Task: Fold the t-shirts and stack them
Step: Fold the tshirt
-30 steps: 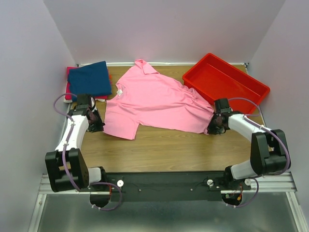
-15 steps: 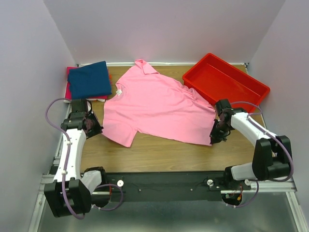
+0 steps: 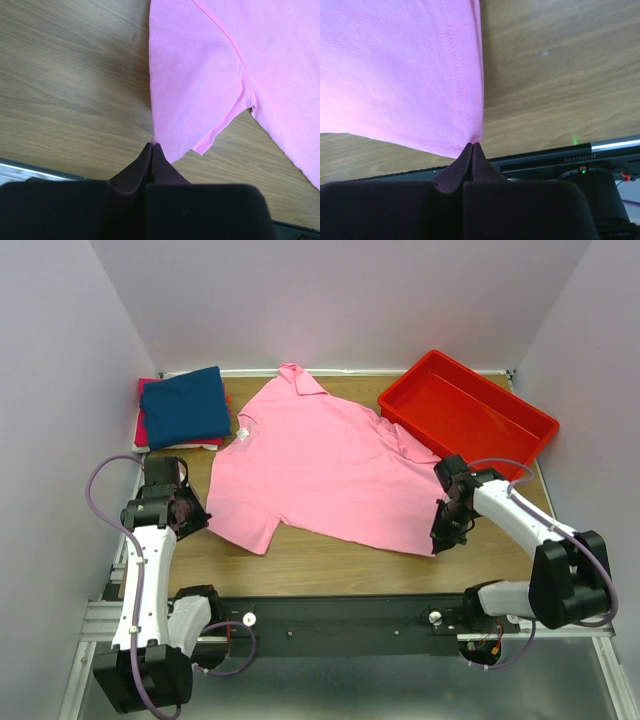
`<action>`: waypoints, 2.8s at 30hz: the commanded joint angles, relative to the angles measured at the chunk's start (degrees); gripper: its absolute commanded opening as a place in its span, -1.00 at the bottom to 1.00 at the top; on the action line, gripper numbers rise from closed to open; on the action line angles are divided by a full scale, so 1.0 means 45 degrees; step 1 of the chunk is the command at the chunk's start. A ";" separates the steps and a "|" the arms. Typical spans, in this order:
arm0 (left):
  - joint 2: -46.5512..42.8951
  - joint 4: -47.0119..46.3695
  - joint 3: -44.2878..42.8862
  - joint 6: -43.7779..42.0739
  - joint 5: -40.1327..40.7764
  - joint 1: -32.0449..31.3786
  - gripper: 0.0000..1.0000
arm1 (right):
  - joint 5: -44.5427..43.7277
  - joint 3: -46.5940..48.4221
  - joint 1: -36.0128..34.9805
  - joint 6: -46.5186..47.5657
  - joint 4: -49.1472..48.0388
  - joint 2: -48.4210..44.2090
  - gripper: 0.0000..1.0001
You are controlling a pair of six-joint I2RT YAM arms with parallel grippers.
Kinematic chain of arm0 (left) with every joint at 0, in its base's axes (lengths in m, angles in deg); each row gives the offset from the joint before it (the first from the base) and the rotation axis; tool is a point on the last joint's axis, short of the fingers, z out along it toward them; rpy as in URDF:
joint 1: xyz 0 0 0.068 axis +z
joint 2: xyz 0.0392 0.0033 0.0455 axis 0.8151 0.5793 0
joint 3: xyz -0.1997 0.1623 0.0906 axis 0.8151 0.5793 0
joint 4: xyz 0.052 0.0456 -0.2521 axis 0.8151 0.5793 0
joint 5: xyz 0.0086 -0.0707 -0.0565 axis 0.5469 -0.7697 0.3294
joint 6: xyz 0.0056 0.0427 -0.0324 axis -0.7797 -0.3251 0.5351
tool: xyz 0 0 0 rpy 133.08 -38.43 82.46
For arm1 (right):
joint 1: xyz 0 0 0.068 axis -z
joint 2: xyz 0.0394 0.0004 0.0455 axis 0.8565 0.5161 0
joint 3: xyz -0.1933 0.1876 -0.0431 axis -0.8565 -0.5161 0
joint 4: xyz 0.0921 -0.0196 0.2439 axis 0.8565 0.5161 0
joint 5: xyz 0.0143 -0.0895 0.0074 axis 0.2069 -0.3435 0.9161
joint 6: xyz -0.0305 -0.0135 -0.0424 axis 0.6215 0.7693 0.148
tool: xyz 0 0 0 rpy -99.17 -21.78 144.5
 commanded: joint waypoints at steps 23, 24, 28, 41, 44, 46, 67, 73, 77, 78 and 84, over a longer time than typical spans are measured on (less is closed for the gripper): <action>0.5841 -0.3815 -0.3817 -0.0909 -0.2920 -0.0354 -1.00 | 0.0294 0.2065 -0.0137 -0.0979 -0.0257 0.2664 -0.99; 0.6288 -0.3933 -0.4012 -0.0909 -0.2999 -0.0567 -1.00 | 0.0293 0.2184 0.0018 -0.0901 -0.0276 0.2782 -0.99; 0.7518 -0.4188 -0.5338 -0.0909 -0.2941 -0.0901 -1.00 | 0.0274 0.2846 0.0701 -0.0569 -0.0374 0.3231 -0.99; 1.1057 -0.4169 -0.9772 -0.1027 -0.3214 -0.1350 -1.00 | 0.0625 0.4644 0.2206 0.0076 -0.0647 0.4638 -0.99; 1.1507 -0.4149 -1.0534 -0.0988 -0.3273 -0.1351 -1.00 | 0.0665 0.4938 0.2539 0.0174 -0.0648 0.4853 -0.99; 1.1837 -0.4091 -1.0907 -0.0949 -0.3312 -0.1331 -1.00 | 0.0665 0.5191 0.2733 0.0233 -0.0628 0.4931 -0.99; 1.4027 -0.3797 -1.3721 -0.0948 -0.3331 -0.1390 -1.00 | 0.0021 0.6579 0.3613 0.0702 -0.0667 0.5868 -0.99; 1.4475 -0.3856 -1.3702 -0.1163 -0.3332 -0.1390 -1.00 | -0.0292 0.6502 0.3633 0.0702 -0.0843 0.6025 -0.99; 1.4846 -0.4109 -1.3974 -0.1241 -0.3546 -0.1390 -1.00 | -0.0410 0.6637 0.3633 0.0604 -0.1018 0.6240 -0.99; 1.4963 -0.4187 -1.4111 -0.1319 -0.3643 -0.1428 -1.00 | -0.0468 0.6696 0.3633 0.0527 -0.1115 0.6298 -0.99; 1.6019 -0.4442 -1.5476 -0.1456 -0.3957 -0.1643 -0.02 | -0.0488 0.7612 0.3633 0.0505 -0.1253 0.6202 0.01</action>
